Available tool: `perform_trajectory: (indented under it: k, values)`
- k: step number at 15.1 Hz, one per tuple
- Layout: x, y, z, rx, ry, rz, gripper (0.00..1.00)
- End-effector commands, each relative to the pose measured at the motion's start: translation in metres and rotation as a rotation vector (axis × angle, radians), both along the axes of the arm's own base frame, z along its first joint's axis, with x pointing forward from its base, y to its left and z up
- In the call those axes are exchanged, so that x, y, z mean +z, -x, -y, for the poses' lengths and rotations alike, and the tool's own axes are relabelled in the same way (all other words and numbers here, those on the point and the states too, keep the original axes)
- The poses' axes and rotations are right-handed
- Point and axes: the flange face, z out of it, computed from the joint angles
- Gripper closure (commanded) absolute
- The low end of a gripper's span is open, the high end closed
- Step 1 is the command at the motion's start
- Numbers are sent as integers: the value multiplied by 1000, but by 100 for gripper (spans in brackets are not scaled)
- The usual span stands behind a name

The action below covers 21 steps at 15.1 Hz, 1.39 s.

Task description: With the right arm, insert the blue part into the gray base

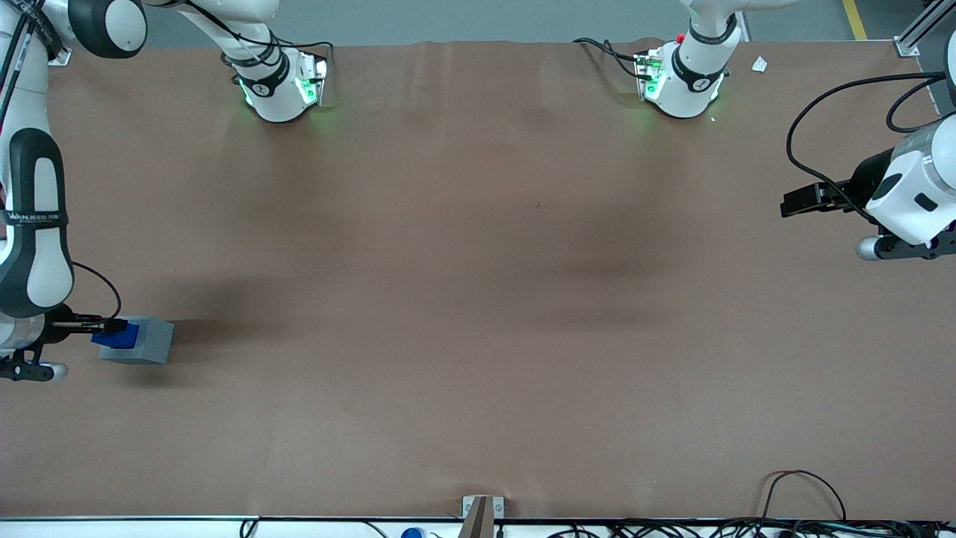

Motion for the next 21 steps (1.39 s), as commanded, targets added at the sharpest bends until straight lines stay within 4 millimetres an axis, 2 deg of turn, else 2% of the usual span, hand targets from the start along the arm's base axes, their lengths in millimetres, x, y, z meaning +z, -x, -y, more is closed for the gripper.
perform_trajectory:
  k: [1, 2, 3, 5, 6, 8, 10, 11, 15, 17, 19, 21]
  values:
    - [-16, -2, -2, 19, -18, -16, 67]
    - [-15, -2, -3, 20, -19, -14, 10]
    - [-11, -3, -3, 21, -16, -8, 0]
    - [-2, -8, -15, 32, -16, 0, 0]
    - [13, -12, -26, 45, -16, 19, 0]
    - [54, -14, -38, 64, -16, 63, 0]
    - [90, -13, -64, 105, -39, 76, 0]
    - [123, -10, -80, 120, -46, 101, 0]
    - [242, 9, -149, 151, -35, 230, 0]
    - [276, 26, -182, 91, -13, 233, 0]
    - [303, 46, -198, 85, -8, 224, 0]
    - [321, 68, -207, 84, -5, 231, 0]
